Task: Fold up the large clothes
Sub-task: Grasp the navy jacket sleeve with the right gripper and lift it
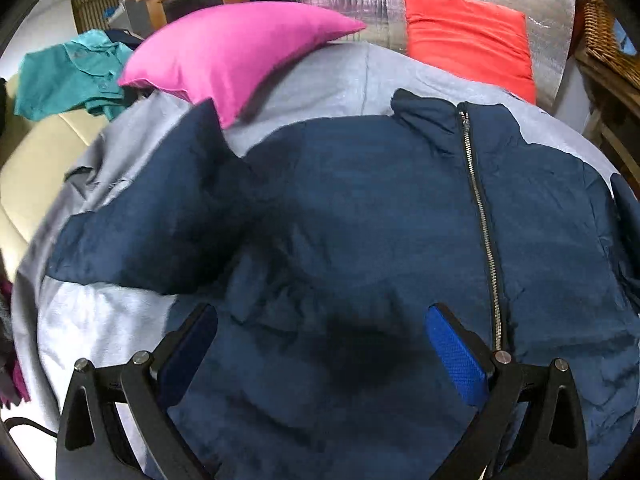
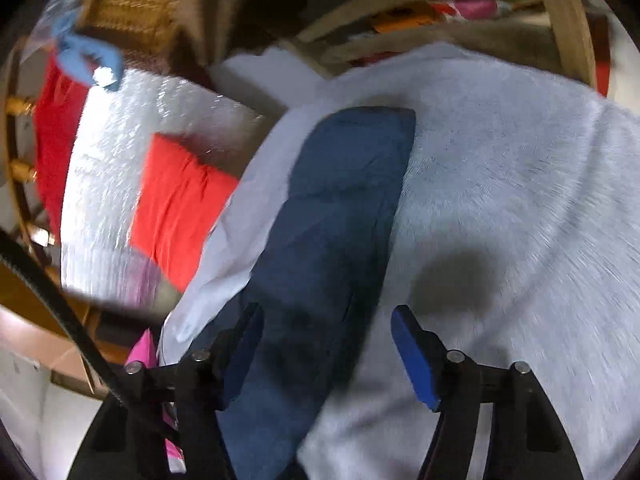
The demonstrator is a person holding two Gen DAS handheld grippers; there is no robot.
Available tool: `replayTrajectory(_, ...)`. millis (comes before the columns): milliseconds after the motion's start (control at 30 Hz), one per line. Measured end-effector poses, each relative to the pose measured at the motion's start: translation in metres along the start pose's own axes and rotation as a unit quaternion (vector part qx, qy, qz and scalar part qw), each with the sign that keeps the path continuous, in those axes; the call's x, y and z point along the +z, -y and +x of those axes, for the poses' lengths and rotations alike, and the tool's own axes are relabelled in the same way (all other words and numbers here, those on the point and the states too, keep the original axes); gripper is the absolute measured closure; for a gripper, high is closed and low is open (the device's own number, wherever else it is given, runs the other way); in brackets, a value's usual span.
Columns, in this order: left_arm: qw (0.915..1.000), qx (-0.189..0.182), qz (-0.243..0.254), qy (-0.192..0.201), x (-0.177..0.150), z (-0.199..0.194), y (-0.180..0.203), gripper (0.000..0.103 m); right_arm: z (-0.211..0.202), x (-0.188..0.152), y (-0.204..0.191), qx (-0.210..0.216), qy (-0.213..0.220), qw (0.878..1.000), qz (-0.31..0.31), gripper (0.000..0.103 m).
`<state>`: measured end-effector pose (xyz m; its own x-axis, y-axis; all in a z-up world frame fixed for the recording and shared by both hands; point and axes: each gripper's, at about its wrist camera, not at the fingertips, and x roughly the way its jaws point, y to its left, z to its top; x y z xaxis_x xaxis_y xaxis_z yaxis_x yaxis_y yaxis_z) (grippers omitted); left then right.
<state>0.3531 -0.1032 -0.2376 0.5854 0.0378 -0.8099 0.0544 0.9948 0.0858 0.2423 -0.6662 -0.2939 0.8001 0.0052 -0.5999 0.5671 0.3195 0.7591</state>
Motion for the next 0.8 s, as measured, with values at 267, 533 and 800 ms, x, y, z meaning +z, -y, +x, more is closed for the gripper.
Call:
replayTrajectory(267,0.9995,0.019,0.022,0.009,0.0,0.005,0.01,0.0,0.039,0.014,-0.006,-0.014,-0.01,0.999,-0.032,0.081)
replayTrajectory(533,0.9986,0.024,0.006,0.047,0.005,-0.015,-0.008,0.0,-0.03,-0.043,-0.086,0.069,0.038,0.987,-0.142,0.089)
replayTrajectory(800,0.996,0.037,-0.035,0.073,0.013,-0.034,-0.047,0.0,-0.085,-0.166,-0.151,0.193,-0.047,0.961,-0.194,0.089)
